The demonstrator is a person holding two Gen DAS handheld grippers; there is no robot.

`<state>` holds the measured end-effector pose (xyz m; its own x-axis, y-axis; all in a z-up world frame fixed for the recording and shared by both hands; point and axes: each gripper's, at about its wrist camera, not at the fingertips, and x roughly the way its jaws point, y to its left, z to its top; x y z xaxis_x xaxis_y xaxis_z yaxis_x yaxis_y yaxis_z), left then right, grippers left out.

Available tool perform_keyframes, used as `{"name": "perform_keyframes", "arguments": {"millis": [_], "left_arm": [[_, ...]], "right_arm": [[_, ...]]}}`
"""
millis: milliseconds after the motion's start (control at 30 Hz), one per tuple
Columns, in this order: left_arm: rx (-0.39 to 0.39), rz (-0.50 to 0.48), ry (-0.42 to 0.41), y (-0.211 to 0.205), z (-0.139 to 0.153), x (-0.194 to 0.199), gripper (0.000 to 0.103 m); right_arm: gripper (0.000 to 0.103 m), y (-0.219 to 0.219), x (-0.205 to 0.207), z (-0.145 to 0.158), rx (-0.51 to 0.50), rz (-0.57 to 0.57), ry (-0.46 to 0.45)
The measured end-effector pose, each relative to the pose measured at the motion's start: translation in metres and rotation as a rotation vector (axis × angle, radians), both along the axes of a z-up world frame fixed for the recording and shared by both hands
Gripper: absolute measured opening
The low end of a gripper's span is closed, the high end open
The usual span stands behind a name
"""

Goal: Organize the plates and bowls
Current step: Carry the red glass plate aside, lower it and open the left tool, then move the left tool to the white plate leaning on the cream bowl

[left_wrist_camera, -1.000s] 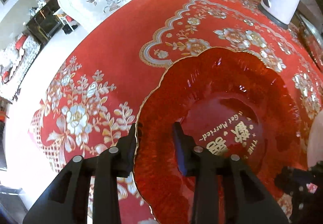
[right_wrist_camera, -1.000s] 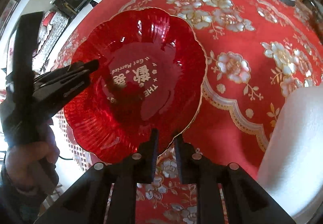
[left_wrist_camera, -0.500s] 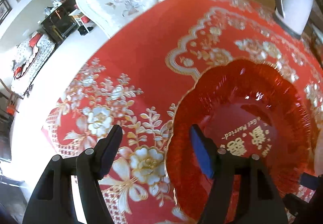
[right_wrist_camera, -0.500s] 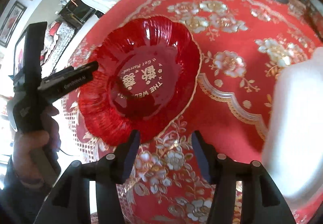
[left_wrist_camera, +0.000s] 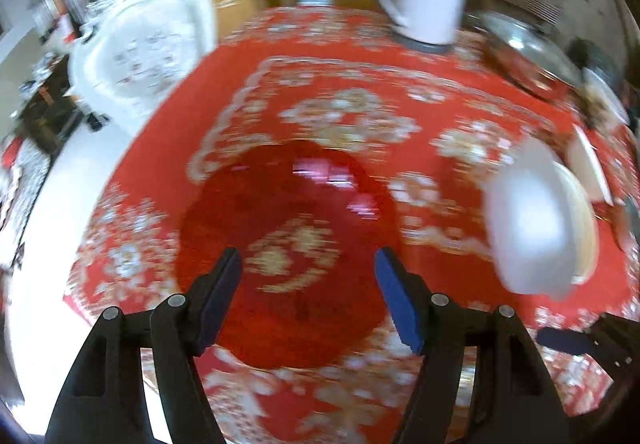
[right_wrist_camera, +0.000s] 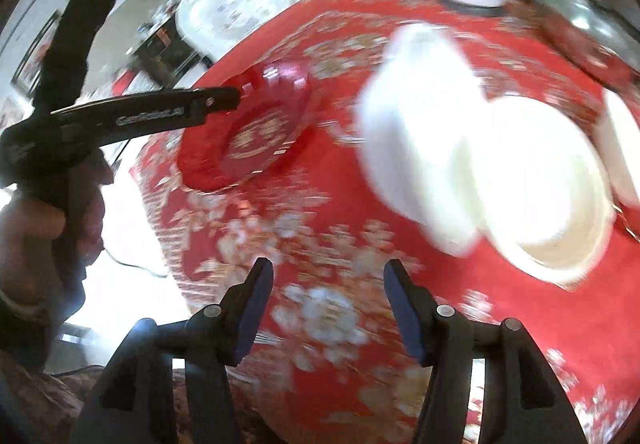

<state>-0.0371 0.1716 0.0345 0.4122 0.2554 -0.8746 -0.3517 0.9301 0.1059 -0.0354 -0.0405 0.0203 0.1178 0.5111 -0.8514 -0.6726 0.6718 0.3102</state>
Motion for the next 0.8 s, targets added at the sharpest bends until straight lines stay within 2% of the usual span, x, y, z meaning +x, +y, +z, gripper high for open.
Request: {"name": "perform_keyframes", "arguments": {"millis": [167,367,633,800], "left_arm": [[-0.046,-0.071,0.014,-0.035,0.015,0.021,0.068],[-0.068,-0.136,0.027,-0.065,0.028,0.036,0.069],[-0.069,-0.184,0.032,-0.094,0.037,0.052,0.069],[-0.116,-0.196,0.039,-0.104,0.036,0.060,0.069]], "right_arm": [[0.062,-0.042,0.008,0.001,0.003,-0.081,-0.019],[0.062,-0.078,0.026,-0.014,0.039,-0.180,0.062],[0.062,-0.087,0.028,-0.022,0.035,-0.193,0.076],[0.064,-0.090,0.032,-0.024,0.036,-0.193,0.087]]}}
